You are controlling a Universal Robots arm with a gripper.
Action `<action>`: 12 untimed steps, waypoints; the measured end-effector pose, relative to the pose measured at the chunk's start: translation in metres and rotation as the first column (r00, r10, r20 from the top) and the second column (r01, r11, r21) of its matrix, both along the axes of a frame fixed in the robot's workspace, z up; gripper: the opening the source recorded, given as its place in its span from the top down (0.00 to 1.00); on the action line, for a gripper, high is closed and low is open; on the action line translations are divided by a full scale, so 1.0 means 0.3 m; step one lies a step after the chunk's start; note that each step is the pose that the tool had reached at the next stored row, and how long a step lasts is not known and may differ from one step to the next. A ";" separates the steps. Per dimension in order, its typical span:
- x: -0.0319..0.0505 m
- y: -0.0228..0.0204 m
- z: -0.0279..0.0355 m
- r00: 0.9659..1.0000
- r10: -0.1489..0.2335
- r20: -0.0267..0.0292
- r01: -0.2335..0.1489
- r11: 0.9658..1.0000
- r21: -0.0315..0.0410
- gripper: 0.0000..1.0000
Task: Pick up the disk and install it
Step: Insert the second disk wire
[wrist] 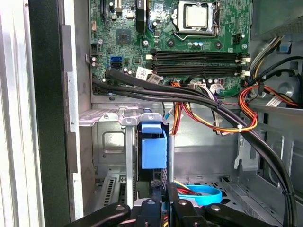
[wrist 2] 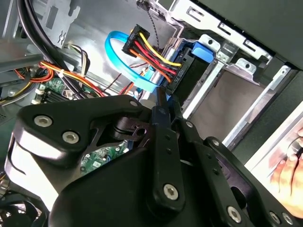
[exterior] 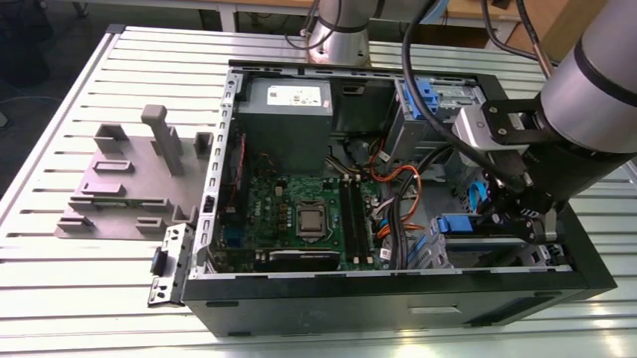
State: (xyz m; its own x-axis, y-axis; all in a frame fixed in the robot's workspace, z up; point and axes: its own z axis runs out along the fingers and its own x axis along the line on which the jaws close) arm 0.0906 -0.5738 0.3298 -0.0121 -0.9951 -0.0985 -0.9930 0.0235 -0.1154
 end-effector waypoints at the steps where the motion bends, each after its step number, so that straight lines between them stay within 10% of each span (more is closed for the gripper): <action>1: 0.000 -0.001 -0.002 1.000 -0.001 0.000 0.001 1.000 0.000 0.84; 12: 0.000 -0.005 -0.010 1.000 -0.003 0.000 0.003 1.000 0.001 0.84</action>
State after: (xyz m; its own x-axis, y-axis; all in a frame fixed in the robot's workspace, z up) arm 0.0906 -0.5753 0.3268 -0.0151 -0.9949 -0.0997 -0.9930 0.0266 -0.1154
